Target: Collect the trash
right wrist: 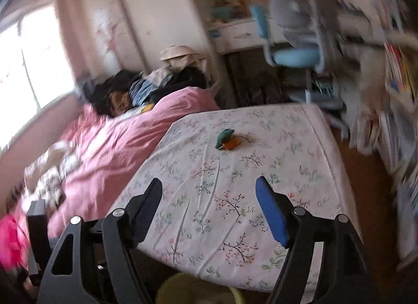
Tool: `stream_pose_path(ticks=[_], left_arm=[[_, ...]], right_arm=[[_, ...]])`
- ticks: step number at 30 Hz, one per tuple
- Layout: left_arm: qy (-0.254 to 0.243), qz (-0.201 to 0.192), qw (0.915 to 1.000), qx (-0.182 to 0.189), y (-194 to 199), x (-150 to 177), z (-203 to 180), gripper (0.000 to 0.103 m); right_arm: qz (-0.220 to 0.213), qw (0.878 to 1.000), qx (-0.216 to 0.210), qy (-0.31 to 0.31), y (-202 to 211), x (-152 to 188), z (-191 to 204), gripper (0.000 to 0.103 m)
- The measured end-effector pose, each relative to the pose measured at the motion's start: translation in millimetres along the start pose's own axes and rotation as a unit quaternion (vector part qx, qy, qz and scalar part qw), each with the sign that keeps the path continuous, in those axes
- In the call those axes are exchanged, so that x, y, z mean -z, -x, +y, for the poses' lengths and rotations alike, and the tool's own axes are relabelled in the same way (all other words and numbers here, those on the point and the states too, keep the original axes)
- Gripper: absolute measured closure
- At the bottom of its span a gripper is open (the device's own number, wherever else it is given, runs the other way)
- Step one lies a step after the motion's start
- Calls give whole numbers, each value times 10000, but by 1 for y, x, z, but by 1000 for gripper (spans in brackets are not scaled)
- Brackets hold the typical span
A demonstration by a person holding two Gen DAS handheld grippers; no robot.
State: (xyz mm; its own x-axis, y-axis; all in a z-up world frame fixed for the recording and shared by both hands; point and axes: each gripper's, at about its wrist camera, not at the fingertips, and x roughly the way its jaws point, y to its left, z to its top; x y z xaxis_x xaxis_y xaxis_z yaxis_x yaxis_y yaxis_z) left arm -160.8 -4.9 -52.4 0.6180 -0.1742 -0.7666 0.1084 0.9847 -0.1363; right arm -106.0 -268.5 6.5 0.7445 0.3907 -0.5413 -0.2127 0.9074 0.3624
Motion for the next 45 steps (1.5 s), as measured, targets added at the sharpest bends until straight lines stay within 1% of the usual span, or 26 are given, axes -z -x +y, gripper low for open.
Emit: stream_pose_path(ticks=[1, 2, 4, 7, 10, 12, 14, 16, 18, 21, 27, 33, 41, 45], left_arm=[[98, -94, 9999, 48, 3, -8, 4, 16], [140, -153, 9998, 63, 4, -17, 8, 16], [74, -247, 9997, 9, 4, -37, 11, 15], [6, -437, 9990, -111, 5, -67, 18, 13], [36, -595, 9980, -212, 2, -96, 27, 9], [92, -626, 9975, -319, -5, -105, 33, 9], [215, -501, 9974, -462, -17, -104, 40, 9], [262, -213, 9977, -582, -29, -97, 43, 9], [246, -87, 9985, -475, -33, -91, 44, 9], [195, -106, 9988, -438, -33, -85, 44, 9], [222, 73, 9991, -354, -42, -82, 40, 9], [-24, 183, 9991, -376, -48, -74, 27, 9], [-325, 238, 9984, -388, -54, -63, 8, 9], [-421, 206, 9981, -405, -54, -62, 3, 9]], right_arm=[[7, 9997, -17, -223, -5, 0, -6, 32], [-15, 9995, -72, -321, -7, -3, -8, 31], [-4, 9988, -174, -463, -12, -5, -11, 29], [179, 9955, -337, -870, -27, -6, -19, 29], [280, 9944, -368, -954, -34, -7, -16, 29], [348, 9954, -365, -817, -39, -5, -5, 29], [405, 9966, -337, -639, -43, -4, 3, 29], [462, 9975, -307, -444, -47, -2, 11, 29], [487, 9976, -291, -386, -51, -2, 14, 29], [507, 9975, -272, -408, -54, -1, 14, 29], [524, 9978, -213, -335, -54, 0, 14, 29], [498, 9979, -211, -347, -52, 0, 12, 29], [477, 9980, -203, -353, -50, -1, 10, 29], [489, 9981, -204, -329, -50, 0, 10, 29]])
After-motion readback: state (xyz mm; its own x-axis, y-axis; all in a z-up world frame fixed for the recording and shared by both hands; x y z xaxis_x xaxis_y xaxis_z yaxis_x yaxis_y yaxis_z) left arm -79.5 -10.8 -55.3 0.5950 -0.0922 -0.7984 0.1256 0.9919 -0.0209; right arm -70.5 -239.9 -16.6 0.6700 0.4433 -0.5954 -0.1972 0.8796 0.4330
